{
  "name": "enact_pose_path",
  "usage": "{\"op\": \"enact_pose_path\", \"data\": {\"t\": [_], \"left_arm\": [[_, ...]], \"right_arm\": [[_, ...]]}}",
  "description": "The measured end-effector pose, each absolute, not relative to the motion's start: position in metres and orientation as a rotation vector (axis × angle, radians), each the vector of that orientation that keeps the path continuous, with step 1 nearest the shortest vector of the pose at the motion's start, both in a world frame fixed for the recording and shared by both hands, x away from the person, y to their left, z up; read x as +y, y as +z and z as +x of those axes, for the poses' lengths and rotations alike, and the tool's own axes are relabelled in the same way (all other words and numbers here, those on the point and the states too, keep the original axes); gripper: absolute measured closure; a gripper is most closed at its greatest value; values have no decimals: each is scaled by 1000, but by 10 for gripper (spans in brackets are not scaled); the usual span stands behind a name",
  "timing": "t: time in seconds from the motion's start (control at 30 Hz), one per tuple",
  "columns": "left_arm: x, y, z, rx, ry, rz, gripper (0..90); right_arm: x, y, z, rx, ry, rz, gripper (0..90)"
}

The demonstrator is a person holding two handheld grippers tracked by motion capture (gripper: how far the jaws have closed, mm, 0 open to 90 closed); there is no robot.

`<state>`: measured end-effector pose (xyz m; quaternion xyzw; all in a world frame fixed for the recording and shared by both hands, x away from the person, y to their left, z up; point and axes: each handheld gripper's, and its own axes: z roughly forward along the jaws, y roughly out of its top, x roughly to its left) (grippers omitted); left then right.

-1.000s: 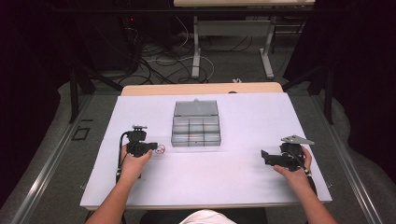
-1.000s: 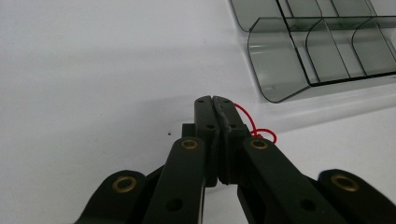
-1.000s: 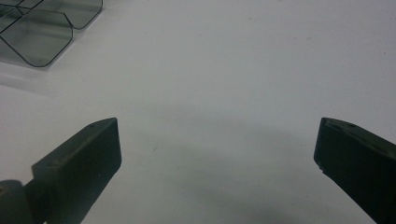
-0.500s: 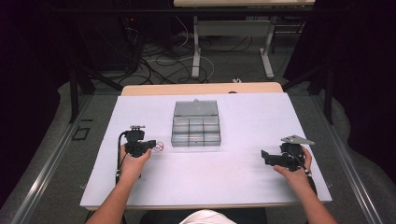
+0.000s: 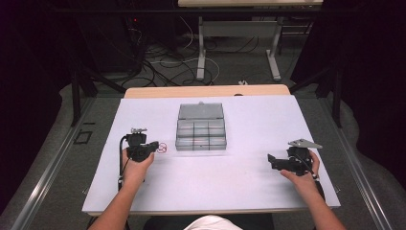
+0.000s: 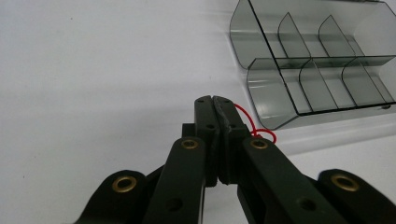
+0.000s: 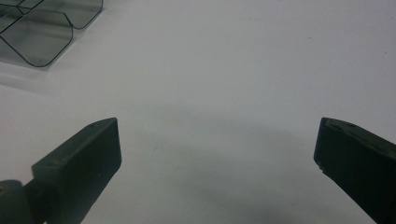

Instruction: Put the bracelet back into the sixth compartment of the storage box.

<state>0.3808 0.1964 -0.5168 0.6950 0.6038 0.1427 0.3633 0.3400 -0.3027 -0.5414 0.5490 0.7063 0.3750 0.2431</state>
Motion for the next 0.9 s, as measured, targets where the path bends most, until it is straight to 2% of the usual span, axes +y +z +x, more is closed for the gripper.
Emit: {"op": "enact_pose_path", "data": {"t": [0.9], "left_arm": [[181,-509,368,1474,399,1781,899]], "right_arm": [[-303,-541,340,1930,1026,1496,3]]}}
